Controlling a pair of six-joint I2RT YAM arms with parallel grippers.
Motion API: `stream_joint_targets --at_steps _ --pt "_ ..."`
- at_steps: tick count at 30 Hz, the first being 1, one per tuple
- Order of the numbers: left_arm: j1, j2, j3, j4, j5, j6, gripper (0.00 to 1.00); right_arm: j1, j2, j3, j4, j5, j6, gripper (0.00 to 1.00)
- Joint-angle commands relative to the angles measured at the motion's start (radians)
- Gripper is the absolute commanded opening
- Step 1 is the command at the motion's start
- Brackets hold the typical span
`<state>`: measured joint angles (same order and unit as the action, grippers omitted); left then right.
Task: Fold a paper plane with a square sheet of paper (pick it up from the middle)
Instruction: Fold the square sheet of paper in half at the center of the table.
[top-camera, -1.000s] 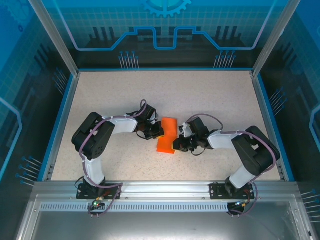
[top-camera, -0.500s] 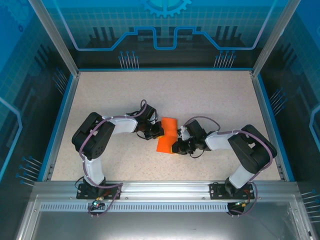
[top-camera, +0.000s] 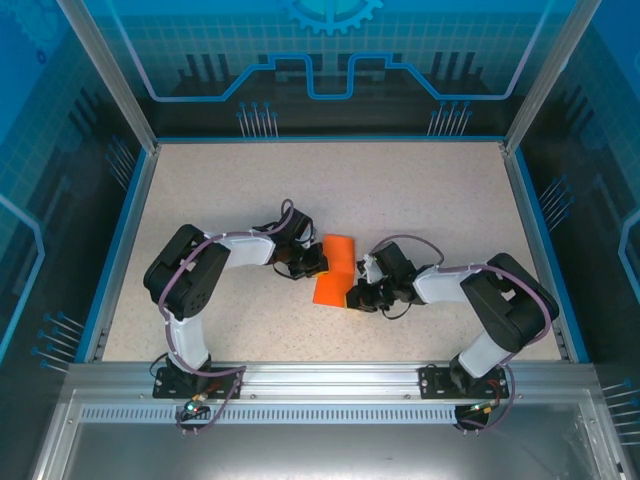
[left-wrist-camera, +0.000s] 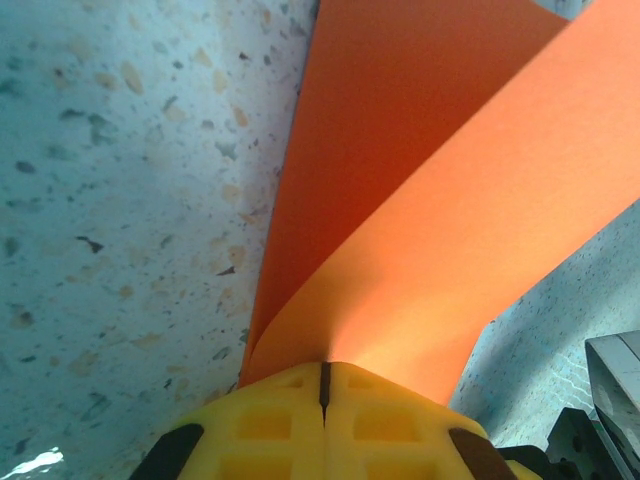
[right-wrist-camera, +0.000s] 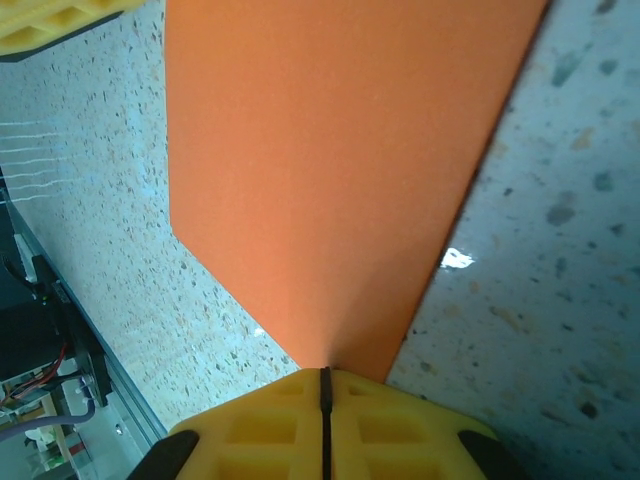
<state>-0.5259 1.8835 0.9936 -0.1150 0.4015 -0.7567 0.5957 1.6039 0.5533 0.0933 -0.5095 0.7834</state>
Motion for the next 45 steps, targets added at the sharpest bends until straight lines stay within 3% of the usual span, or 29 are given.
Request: stream_joint_targets --at_steps 1,5,9,14,20,33,45 --pt "-0.013 0.066 -0.019 -0.104 -0.080 0.021 0.00 0.013 0.036 0.008 -0.090 0.036 -0.022 0.07" --pt "-0.014 0.066 -0.019 -0.107 -0.081 0.023 0.00 -0.009 -0.038 0.041 -0.101 0.002 -0.025 0.07" --pt "-0.014 0.067 -0.023 -0.111 -0.085 0.028 0.00 -0.104 -0.100 0.072 -0.053 -0.059 -0.012 0.07" --pt "-0.014 0.077 -0.025 -0.100 -0.084 0.022 0.00 -0.168 -0.015 0.177 -0.041 -0.057 -0.055 0.08" --pt "-0.015 0.086 -0.021 -0.105 -0.083 0.028 0.00 -0.188 0.135 0.271 -0.035 -0.062 -0.077 0.07" --pt "-0.015 0.091 -0.030 -0.109 -0.088 0.030 0.00 -0.201 0.263 0.254 -0.034 0.012 -0.093 0.07" --pt "-0.014 0.092 -0.024 -0.122 -0.093 0.037 0.00 -0.232 0.195 0.294 -0.073 -0.035 -0.107 0.07"
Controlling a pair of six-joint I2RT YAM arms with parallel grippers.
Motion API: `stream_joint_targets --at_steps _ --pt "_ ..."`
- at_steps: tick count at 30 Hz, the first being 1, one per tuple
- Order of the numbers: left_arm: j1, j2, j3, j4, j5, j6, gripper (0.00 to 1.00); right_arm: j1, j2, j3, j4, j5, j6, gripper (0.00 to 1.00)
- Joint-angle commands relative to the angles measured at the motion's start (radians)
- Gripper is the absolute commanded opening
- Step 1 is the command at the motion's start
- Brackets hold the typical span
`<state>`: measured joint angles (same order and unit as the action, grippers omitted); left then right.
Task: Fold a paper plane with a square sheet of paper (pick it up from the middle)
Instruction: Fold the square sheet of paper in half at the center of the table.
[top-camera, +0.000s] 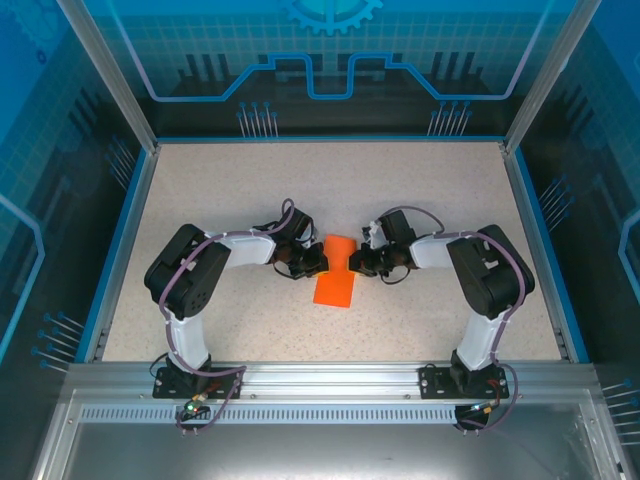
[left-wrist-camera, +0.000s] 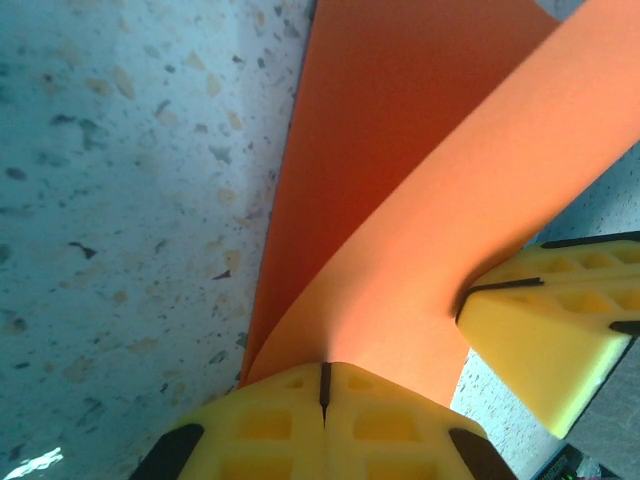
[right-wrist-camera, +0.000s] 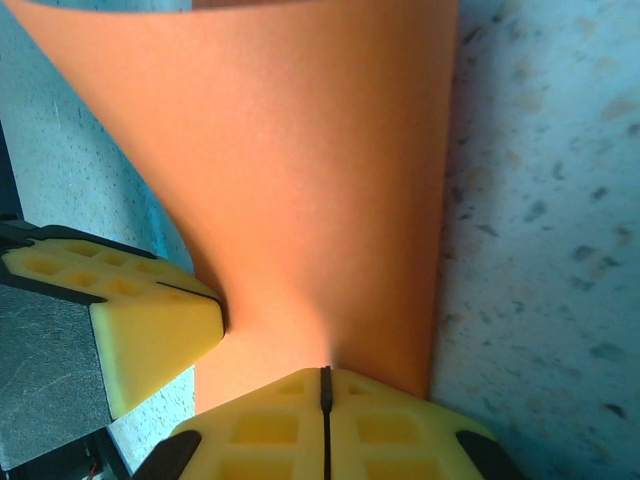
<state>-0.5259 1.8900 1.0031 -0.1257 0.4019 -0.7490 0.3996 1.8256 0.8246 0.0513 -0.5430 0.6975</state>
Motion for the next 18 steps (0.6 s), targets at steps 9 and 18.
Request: stream_joint_targets --at_steps 9,18 --pt "-0.015 0.086 -0.031 -0.112 -0.092 0.031 0.00 -0.047 0.063 0.050 -0.035 0.014 -0.033 0.07" --pt "-0.014 0.087 -0.035 -0.116 -0.095 0.032 0.00 -0.041 0.059 0.092 -0.128 0.070 -0.032 0.06"
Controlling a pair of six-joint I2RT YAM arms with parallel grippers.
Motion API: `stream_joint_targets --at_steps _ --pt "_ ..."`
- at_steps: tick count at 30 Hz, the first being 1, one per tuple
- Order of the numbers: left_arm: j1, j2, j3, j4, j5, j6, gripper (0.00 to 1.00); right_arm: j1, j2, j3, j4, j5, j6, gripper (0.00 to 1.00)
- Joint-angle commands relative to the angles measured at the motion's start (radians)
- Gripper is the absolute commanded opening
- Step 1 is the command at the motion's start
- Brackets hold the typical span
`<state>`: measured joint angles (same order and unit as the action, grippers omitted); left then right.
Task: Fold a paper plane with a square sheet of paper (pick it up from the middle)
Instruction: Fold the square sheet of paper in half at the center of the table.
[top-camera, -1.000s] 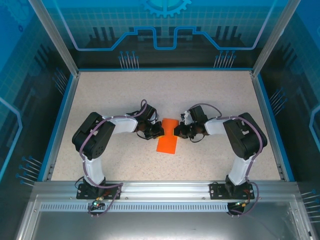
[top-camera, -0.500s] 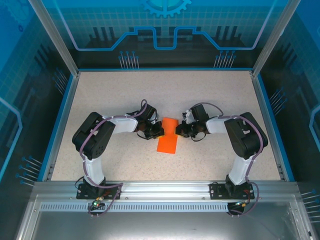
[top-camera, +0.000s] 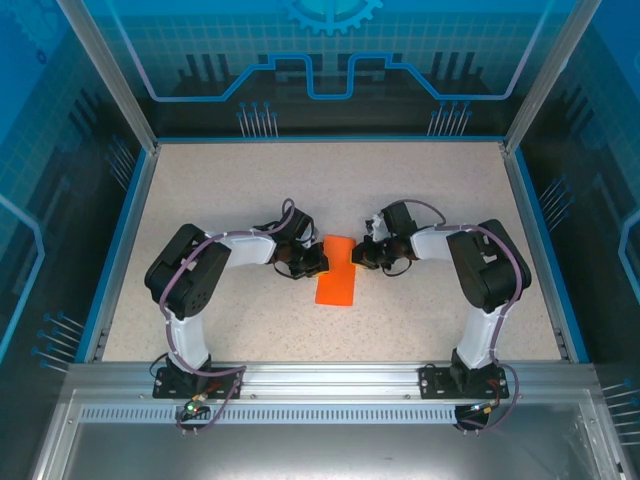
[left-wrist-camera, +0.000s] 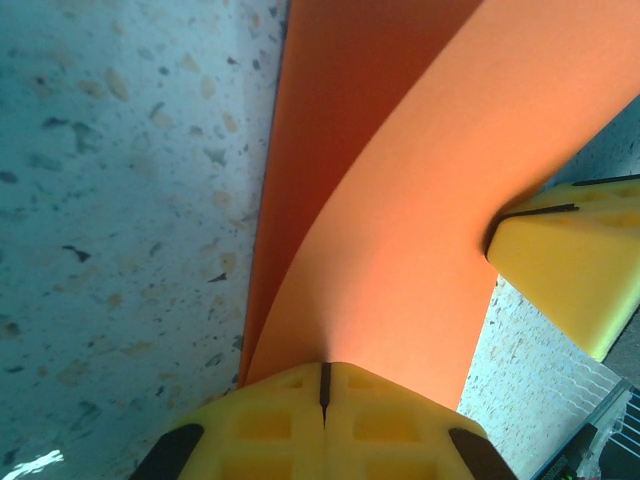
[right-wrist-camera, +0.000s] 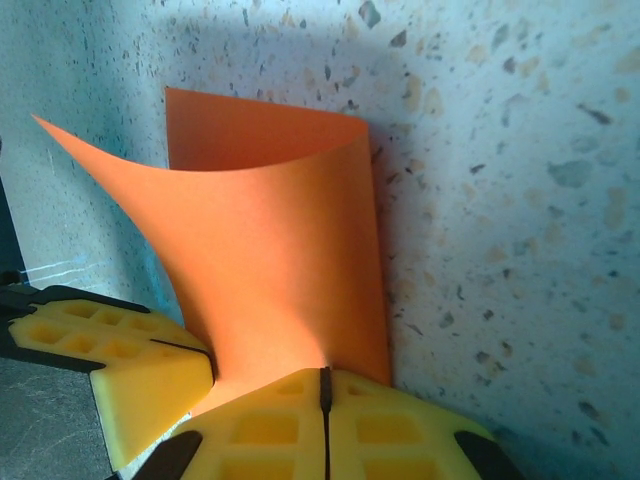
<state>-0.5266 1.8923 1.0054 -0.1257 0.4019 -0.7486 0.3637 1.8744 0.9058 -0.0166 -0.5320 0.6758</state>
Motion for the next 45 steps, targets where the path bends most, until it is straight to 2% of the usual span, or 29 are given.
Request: stream_joint_targets --at_steps 1,8,25,33,39,45 --pt "-0.012 0.084 -0.037 -0.118 -0.097 0.034 0.00 -0.005 -0.003 0.015 -0.060 0.049 -0.010 0.06" --pt "-0.014 0.083 -0.035 -0.121 -0.103 0.036 0.00 -0.005 -0.049 0.064 -0.056 -0.011 -0.008 0.07" --pt "-0.014 0.080 -0.037 -0.125 -0.104 0.037 0.00 -0.011 0.056 0.071 -0.048 0.044 -0.015 0.07" --pt "-0.013 0.082 -0.039 -0.126 -0.105 0.039 0.00 -0.012 0.058 0.101 -0.116 0.070 -0.017 0.06" --pt "-0.014 0.082 -0.038 -0.129 -0.109 0.037 0.00 -0.030 0.001 0.113 -0.066 -0.006 -0.011 0.06" --pt "-0.013 0.080 -0.037 -0.129 -0.106 0.038 0.00 -0.039 0.046 0.125 -0.048 -0.017 -0.001 0.06"
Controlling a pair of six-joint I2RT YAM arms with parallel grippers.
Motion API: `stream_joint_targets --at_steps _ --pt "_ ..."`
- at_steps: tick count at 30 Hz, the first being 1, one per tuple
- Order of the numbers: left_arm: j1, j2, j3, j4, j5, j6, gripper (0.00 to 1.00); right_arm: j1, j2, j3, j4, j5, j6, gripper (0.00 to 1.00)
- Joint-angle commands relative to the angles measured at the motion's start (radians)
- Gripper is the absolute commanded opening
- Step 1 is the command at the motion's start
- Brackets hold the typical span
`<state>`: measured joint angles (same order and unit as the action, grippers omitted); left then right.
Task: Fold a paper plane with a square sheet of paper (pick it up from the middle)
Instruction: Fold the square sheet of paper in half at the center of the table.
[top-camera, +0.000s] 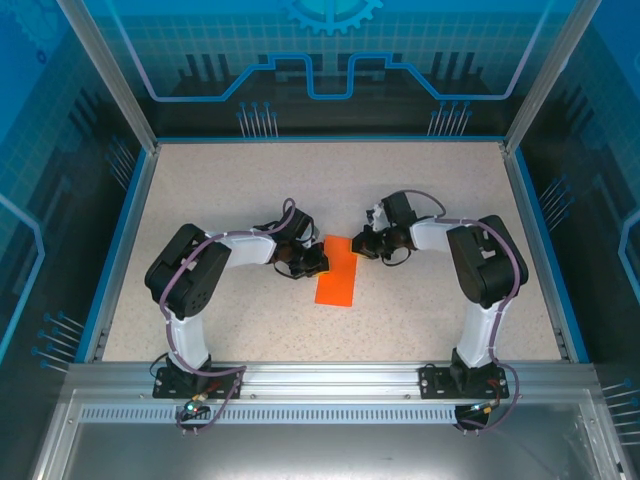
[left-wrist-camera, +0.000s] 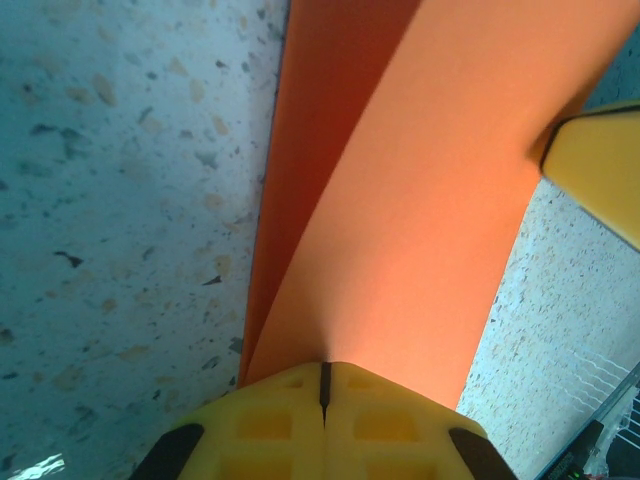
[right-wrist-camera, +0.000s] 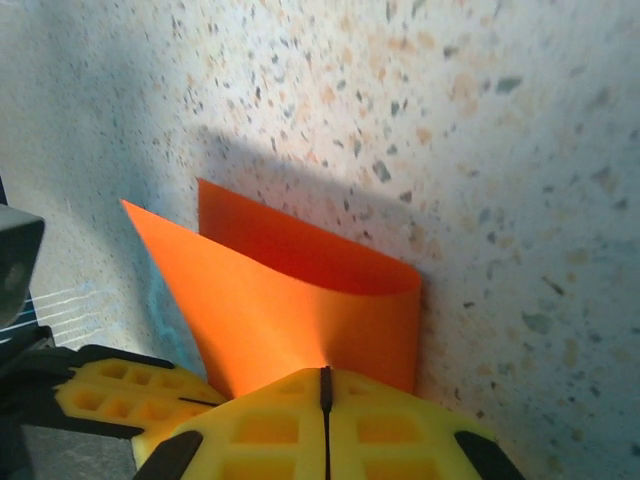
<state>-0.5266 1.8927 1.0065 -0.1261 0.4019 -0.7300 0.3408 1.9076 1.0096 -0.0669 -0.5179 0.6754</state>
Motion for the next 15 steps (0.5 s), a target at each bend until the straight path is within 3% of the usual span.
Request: stream_joint_targets --at_steps 1,15 --pt "-0.015 0.080 -0.039 -0.129 -0.107 0.019 0.00 -0.017 0.021 0.018 0.008 -0.033 0.000 0.06" --pt "-0.015 0.082 -0.035 -0.136 -0.109 0.023 0.00 -0.017 0.047 0.017 -0.037 0.027 -0.004 0.05"
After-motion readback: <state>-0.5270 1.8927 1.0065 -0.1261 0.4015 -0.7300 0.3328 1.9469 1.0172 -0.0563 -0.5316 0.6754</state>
